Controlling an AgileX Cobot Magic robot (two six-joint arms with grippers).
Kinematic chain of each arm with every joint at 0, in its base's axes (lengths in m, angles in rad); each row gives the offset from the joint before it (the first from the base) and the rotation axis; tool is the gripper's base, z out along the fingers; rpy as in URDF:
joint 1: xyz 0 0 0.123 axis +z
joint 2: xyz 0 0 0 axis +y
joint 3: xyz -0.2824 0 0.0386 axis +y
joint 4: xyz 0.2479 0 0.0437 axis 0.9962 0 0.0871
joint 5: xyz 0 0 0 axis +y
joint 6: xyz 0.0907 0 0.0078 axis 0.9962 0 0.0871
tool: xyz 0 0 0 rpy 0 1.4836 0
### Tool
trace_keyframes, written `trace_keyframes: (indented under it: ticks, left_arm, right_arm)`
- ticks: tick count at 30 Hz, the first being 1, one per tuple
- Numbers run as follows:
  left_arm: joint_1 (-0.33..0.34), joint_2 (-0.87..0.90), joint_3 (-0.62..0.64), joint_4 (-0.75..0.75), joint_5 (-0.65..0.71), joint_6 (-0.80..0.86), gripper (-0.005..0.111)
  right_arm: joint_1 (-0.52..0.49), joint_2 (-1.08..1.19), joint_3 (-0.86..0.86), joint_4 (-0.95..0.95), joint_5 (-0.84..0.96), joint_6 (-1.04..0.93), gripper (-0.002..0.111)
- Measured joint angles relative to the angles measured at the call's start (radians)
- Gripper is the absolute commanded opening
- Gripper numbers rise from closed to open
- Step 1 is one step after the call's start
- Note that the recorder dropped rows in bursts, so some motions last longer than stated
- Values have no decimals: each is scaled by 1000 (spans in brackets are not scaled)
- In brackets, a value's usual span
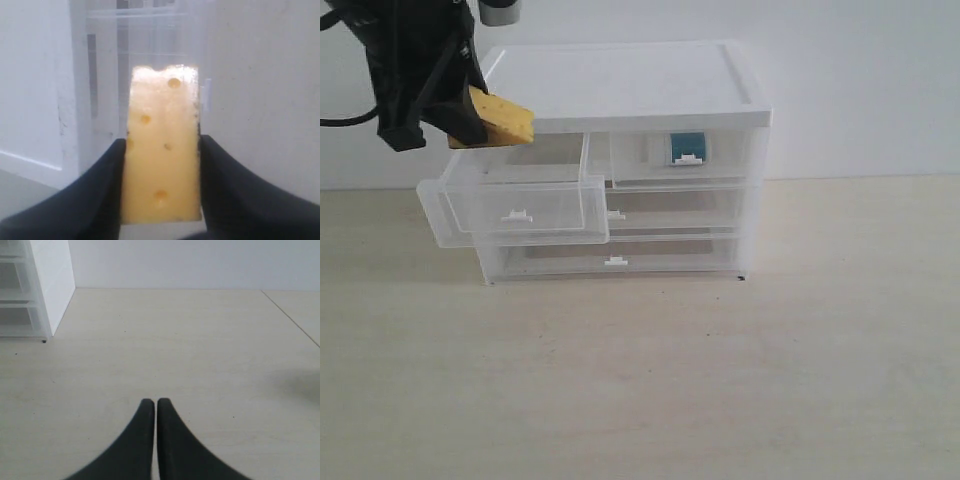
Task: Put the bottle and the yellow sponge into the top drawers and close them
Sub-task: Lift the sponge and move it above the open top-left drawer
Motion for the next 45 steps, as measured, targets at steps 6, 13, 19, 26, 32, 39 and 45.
trace_keyframes:
  ticks: [6,13,19,26,32,39,45]
  left_arm:
    - [4,93,-75,31,0,15,4]
    - [46,155,-89,31,0,52,4]
    - [88,184,-89,-29,-7,80,4]
    - [91,204,-89,-47,-36,102,4]
    - [91,235,-89,-48,-77,104,4]
    - [91,261,-89,-48,-127,104,4]
    - [91,267,-90,-48,-138,104,34]
  right_arm:
    - [0,0,0,0,0,0,0]
    - [0,0,0,0,0,0,0]
    - [0,0,0,0,0,0,0]
    - [0,0,0,0,0,0,0]
    - [0,0,0,0,0,0,0]
    - [0,0,0,0,0,0,0]
    - [0,0,0,0,0,0,0]
